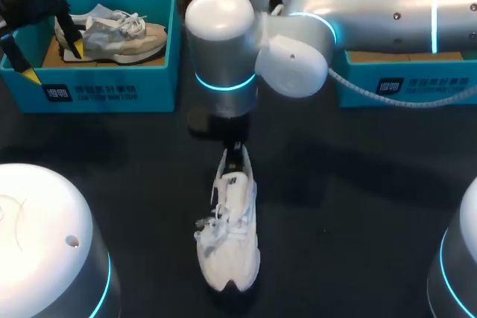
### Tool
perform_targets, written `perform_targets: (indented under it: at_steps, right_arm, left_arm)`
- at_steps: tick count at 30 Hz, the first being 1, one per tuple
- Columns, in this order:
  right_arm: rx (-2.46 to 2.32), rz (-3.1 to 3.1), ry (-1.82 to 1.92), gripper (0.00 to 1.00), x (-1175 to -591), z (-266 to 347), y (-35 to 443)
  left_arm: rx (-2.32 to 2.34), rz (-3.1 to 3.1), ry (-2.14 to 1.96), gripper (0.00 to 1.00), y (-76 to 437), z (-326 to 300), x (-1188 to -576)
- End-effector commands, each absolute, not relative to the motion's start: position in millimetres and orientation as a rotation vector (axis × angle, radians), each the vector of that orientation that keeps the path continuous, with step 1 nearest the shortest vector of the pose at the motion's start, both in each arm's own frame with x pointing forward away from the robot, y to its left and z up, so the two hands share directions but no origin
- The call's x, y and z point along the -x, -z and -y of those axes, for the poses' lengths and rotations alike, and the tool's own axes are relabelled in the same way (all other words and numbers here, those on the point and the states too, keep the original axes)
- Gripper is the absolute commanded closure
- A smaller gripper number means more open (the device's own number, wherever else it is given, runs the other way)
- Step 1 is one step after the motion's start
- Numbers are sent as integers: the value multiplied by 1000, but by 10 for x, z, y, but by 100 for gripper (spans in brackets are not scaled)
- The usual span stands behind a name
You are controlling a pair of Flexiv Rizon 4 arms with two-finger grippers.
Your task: Take the shoe out of the shoebox, open the shoe tongue, remove and reinsert the insole, then place the shoe into the shoebox
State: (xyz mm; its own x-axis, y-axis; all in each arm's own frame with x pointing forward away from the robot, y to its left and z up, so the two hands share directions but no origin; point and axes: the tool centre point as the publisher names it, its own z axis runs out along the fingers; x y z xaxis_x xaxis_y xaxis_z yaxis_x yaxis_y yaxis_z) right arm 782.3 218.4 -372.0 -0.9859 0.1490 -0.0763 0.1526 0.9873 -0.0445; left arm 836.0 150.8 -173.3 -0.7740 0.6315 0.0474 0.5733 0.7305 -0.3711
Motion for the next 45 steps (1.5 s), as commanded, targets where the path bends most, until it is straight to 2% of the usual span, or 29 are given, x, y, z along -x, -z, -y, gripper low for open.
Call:
perform_targets:
  at_steps: [1, 4, 10, 28, 33, 36, 43, 45]
  right_arm:
    - [-217, -3015, 92, 100, -7839, -2059, 3349]
    - [-187, -2964, 127, 100, -7927, -1959, 3103]
    - [-166, -2851, 57, 100, -8206, -1522, 2238]
    - [-166, -2851, 57, 100, -8206, -1522, 2238]
    - [-185, -2731, 306, 100, -8713, -823, 1954]
    - [-217, -2713, 314, 100, -9046, -403, 1745]
    - [-12, -2627, 199, 100, -9524, -54, 1155]
    - [-22, -2648, 289, 100, -9675, 52, 1065]
  left_arm:
    - [971, 2761, -502, 0, 1732, -1513, -8360]
    - [971, 2761, -502, 0, 1732, -1513, -8360]
    - [971, 2761, -502, 0, 1732, -1513, -8360]
    - [971, 2761, -502, 0, 1732, -1513, -8360]
    - [971, 2761, -502, 0, 1732, -1513, -8360]
    - [971, 2761, -502, 0, 1732, -1513, -8360]
    - [971, 2761, -502, 0, 1732, -1513, -8360]
    - [971, 2761, -502, 0, 1732, -1513, -8360]
